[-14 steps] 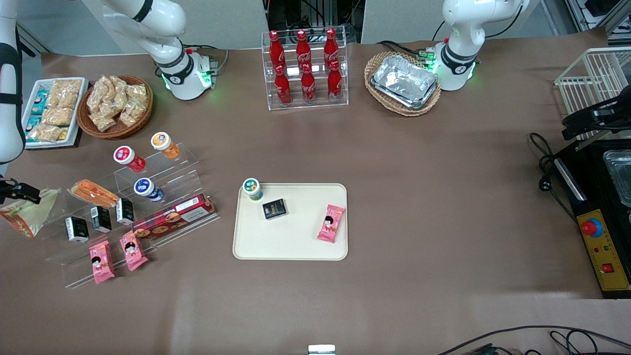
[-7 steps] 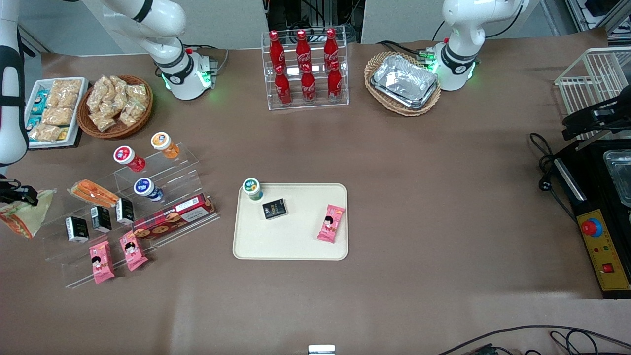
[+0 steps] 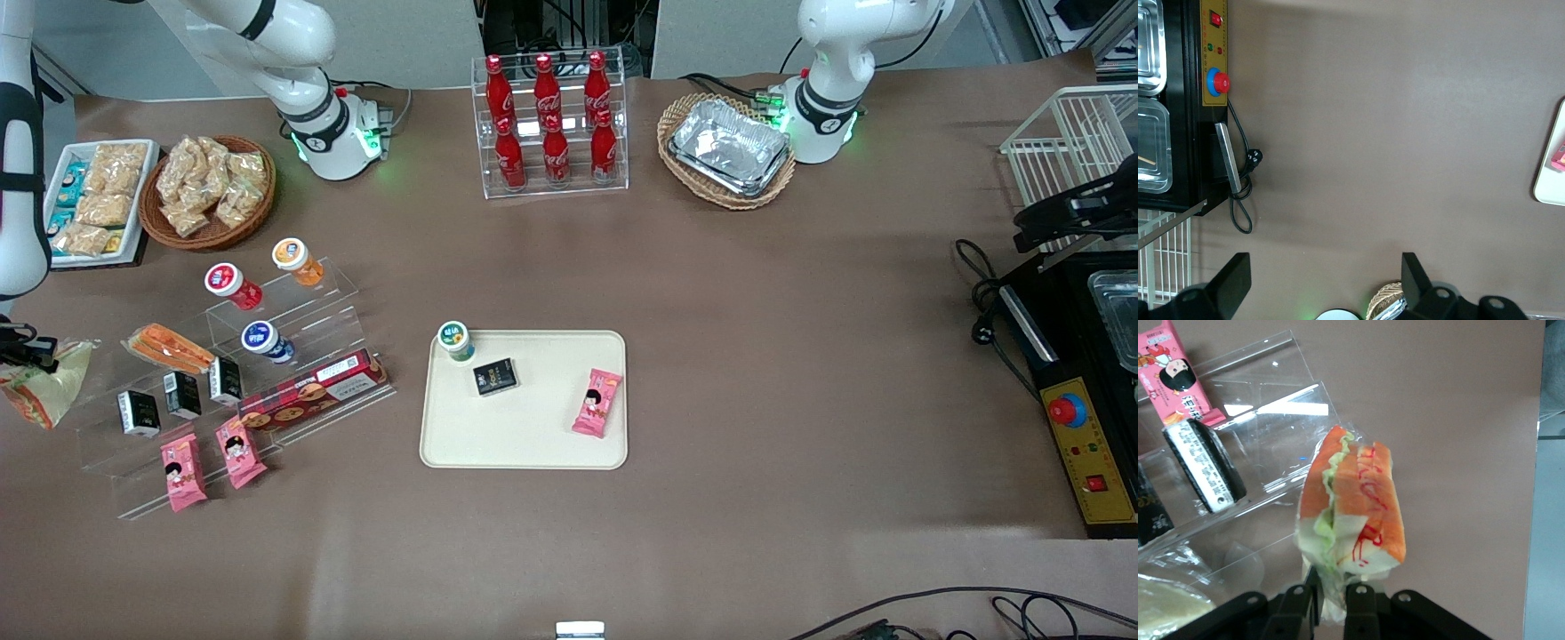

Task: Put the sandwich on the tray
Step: 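Lift the sandwich out of the rack with the right gripper, then carry the sandwich over the cream tray with the right gripper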

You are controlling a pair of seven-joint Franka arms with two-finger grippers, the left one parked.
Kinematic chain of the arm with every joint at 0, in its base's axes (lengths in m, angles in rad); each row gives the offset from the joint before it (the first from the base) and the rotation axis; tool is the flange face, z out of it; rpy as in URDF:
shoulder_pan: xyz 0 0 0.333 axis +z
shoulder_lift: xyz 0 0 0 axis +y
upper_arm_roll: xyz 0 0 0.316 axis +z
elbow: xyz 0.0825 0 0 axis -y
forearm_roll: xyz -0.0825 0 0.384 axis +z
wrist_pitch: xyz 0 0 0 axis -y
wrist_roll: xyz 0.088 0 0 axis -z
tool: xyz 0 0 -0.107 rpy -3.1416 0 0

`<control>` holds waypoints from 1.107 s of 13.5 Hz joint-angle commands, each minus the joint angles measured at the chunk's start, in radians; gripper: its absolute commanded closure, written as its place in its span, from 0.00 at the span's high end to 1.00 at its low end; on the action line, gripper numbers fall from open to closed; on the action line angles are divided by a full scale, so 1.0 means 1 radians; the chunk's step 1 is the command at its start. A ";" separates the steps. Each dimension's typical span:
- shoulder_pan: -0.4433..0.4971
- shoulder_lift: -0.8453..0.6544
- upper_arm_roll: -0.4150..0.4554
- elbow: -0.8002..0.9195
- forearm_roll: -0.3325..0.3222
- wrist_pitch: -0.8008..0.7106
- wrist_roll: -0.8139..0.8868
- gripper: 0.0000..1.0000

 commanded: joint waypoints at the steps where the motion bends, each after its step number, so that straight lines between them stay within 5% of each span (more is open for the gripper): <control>1: -0.003 -0.040 -0.002 0.029 0.017 -0.081 -0.004 0.03; 6: 0.014 -0.119 0.005 0.129 0.017 -0.266 0.065 0.00; 9: 0.061 -0.164 0.025 0.193 0.017 -0.417 0.242 0.00; 15: 0.354 -0.204 0.025 0.235 0.015 -0.572 0.845 0.00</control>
